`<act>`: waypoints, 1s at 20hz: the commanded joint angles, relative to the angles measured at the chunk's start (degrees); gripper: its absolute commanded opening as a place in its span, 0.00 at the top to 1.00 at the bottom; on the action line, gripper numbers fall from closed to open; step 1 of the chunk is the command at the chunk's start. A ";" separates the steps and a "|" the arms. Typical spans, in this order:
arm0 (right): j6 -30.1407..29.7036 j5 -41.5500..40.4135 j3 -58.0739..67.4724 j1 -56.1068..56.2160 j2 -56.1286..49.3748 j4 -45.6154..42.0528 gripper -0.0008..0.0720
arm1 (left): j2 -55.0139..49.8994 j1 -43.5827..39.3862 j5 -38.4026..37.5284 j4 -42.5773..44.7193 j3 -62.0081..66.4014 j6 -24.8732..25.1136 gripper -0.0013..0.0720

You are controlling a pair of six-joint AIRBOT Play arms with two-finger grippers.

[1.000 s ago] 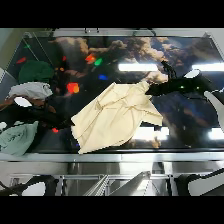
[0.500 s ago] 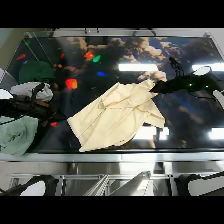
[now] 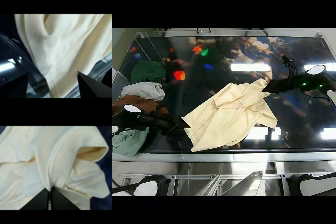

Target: Fold the shirts.

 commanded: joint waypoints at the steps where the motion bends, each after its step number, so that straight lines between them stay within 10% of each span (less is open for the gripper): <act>1: 0.02 0.09 0.02 0.02 0.04 0.00 0.96 | -6.95 -4.24 1.11 -3.43 2.75 2.03 0.37; 5: 0.04 0.11 0.04 -0.02 0.04 0.00 0.96 | -10.03 -5.86 -7.98 -3.96 11.93 2.14 0.52; 8: 0.04 0.13 0.04 -0.39 0.04 0.00 0.96 | -7.06 -3.96 -13.11 -3.98 15.15 1.86 0.96; 20: -0.26 11.23 0.07 -3.96 10.56 0.20 0.96 | 2.19 2.54 -25.59 -11.54 17.00 2.71 0.97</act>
